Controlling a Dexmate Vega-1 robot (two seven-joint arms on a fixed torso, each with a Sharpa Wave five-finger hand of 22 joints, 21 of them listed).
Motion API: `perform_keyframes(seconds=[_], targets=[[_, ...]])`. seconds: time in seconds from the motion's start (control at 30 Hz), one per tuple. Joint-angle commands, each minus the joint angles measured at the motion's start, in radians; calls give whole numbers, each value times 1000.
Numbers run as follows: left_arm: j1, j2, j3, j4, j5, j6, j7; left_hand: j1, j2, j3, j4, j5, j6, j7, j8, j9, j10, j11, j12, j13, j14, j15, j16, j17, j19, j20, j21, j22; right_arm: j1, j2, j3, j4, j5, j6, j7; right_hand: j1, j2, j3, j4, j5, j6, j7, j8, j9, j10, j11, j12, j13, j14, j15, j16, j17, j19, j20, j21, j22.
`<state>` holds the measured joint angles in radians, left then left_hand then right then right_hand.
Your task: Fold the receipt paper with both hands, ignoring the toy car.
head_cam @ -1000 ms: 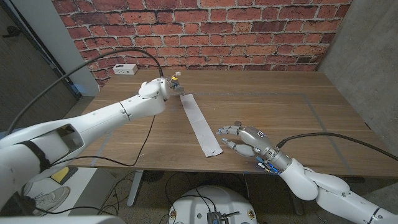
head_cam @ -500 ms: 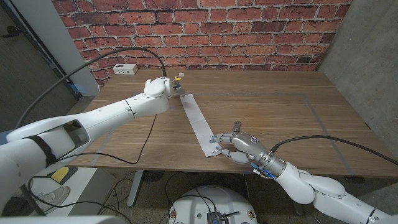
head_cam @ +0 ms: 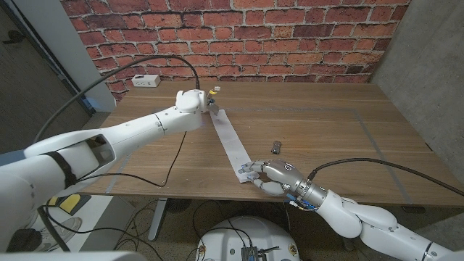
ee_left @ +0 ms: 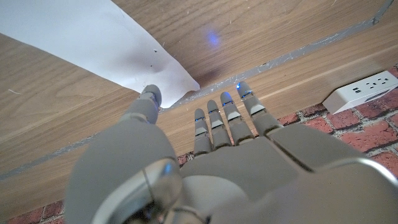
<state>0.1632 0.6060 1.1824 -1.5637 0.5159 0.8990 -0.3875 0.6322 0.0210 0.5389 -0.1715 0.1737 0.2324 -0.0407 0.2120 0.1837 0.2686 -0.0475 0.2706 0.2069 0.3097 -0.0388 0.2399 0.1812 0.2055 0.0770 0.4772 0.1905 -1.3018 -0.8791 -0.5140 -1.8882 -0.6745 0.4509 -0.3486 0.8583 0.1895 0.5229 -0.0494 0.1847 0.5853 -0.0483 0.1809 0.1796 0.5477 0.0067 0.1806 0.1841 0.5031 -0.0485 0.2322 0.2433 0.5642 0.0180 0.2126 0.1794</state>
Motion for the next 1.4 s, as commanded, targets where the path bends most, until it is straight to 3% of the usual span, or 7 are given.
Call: perform_keyframes(seconds=[0.03, 0.43, 0.63, 0.77, 1.1, 1.23, 1.4], targets=[[-53, -69, 78, 104, 125, -2, -92, 15, 0, -6, 2, -3, 10, 1, -2, 4, 10, -4, 3, 4, 13, -18, 0, 1, 3, 0, 3, 4, 56, 11, -73, 6, 1, -29, 63, 4, 8, 1, 4, 0, -3, 2, 1, 4, -3, -3, -1, 1, -8, -1, -3, 6, -7, -2, -3, 2], [-103, -149, 132, 226, 154, 3, -164, 24, -2, -31, 10, -4, -24, -3, -18, 4, -10, 1, -13, 7, 54, -3, 7, 3, 49, 20, 18, 4, 76, 14, -89, 35, 24, -28, 60, 7, 10, 7, 9, 0, 13, 6, 8, 4, 14, 1, 9, 1, 3, 2, 6, 12, -4, 0, -1, 1], [-104, -170, 115, 263, 124, -30, -153, 53, 7, -37, 6, -1, -53, -1, -25, 5, -48, 10, -31, 9, 77, 28, 5, 2, 79, 38, 27, 5, 83, 13, -93, 46, 31, -19, 52, 7, 8, 10, 10, 0, 18, 6, 10, 4, 21, 4, 11, 1, 6, 1, 8, 12, -2, 1, 0, 1], [-97, -173, 100, 271, 106, -56, -129, 73, 16, -37, 3, 2, -50, 1, -21, 5, -44, 10, -30, 9, 109, 24, 10, 2, 103, 39, 36, 5, 85, 11, -93, 48, 35, -18, 50, 8, 7, 12, 11, 0, 22, 7, 11, 4, 22, 2, 11, 1, 8, 0, 9, 13, -1, 3, 1, 1], [-60, -161, 42, 249, 55, -115, -54, 208, 66, -6, -16, 22, -3, 18, -5, 7, 17, 8, -11, 12, 205, -19, 23, 1, 170, 22, 62, 6, 90, 7, -92, 61, 46, -11, 45, 10, 6, 16, 10, 0, 25, 7, 11, 4, 26, 4, 12, 1, 12, 2, 10, 12, 4, 1, 3, 1], [-41, -161, 33, 238, 56, -113, -17, 270, 80, -1, -14, 27, 30, 25, 3, 9, 61, -5, 6, 18, 267, -46, 39, 5, 221, 11, 86, 7, 93, 5, -90, 67, 55, -9, 47, 10, 5, 17, 10, 0, 27, 7, 11, 4, 28, 3, 12, 1, 14, 1, 11, 12, 4, 1, 3, 1], [-10, -155, 26, 219, 74, -113, 52, 386, 86, -1, -21, 32, 115, 38, 27, 14, 152, -15, 52, 44, 364, -99, 69, 13, 289, -34, 127, 11, 97, 6, -92, 80, 65, -5, 51, 10, 4, 18, 10, -1, 31, 9, 12, 4, 32, 4, 13, 1, 17, 0, 12, 13, 4, 2, 3, 1]])
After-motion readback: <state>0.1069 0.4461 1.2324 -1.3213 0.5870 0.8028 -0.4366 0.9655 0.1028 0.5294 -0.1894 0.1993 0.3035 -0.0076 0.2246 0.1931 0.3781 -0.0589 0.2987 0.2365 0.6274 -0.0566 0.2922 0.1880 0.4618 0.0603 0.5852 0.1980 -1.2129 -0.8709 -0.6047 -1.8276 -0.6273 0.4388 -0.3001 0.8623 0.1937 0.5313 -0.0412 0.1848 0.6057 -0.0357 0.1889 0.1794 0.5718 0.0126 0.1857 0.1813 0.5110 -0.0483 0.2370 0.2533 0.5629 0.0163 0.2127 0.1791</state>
